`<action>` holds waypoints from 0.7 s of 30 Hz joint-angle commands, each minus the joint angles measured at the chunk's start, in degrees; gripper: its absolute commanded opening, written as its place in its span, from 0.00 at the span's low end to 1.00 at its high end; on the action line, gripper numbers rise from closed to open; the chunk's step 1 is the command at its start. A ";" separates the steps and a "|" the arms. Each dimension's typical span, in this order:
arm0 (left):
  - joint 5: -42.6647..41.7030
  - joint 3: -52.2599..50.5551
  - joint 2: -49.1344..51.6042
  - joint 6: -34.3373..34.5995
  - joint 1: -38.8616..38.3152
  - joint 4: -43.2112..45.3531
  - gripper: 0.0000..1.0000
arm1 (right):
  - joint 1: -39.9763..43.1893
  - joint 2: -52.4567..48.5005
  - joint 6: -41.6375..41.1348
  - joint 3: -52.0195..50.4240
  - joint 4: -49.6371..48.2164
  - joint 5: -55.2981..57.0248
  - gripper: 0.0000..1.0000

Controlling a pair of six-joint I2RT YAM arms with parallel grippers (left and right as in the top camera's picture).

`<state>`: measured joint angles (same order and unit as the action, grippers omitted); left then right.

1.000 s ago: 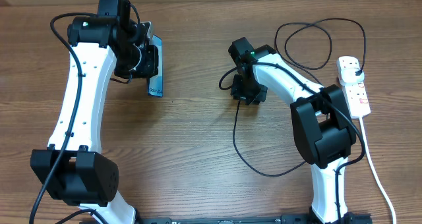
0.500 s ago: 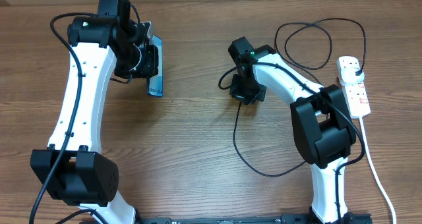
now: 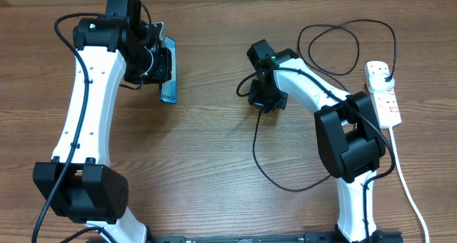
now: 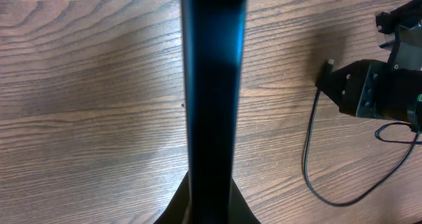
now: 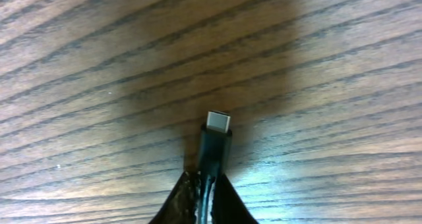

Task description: Plug charger to phone and switch on socket

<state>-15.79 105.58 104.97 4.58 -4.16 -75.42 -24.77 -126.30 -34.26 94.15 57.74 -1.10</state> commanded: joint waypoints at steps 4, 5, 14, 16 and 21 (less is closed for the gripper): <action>-0.33 0.55 -0.24 0.81 -0.37 0.28 0.04 | 0.02 -2.75 0.20 -0.35 -0.50 0.63 0.04; -0.33 0.52 -0.24 0.79 -0.37 0.28 0.04 | 0.02 -2.75 0.20 -0.35 -0.50 0.63 0.04; -10.95 0.55 -0.24 -0.37 -0.37 4.50 0.04 | 2.99 3.02 8.92 3.13 -1.40 -14.32 0.04; -21.44 0.57 -0.24 -1.84 -0.17 9.94 0.04 | 4.81 8.24 13.09 3.10 -1.42 -22.62 0.04; -40.87 0.66 -0.24 8.90 0.90 31.30 0.04 | 4.74 20.52 21.29 3.10 2.93 -32.02 0.04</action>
<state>-40.91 105.34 105.12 5.91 -4.03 -51.62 -18.96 -113.45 -17.39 95.22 59.22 -27.24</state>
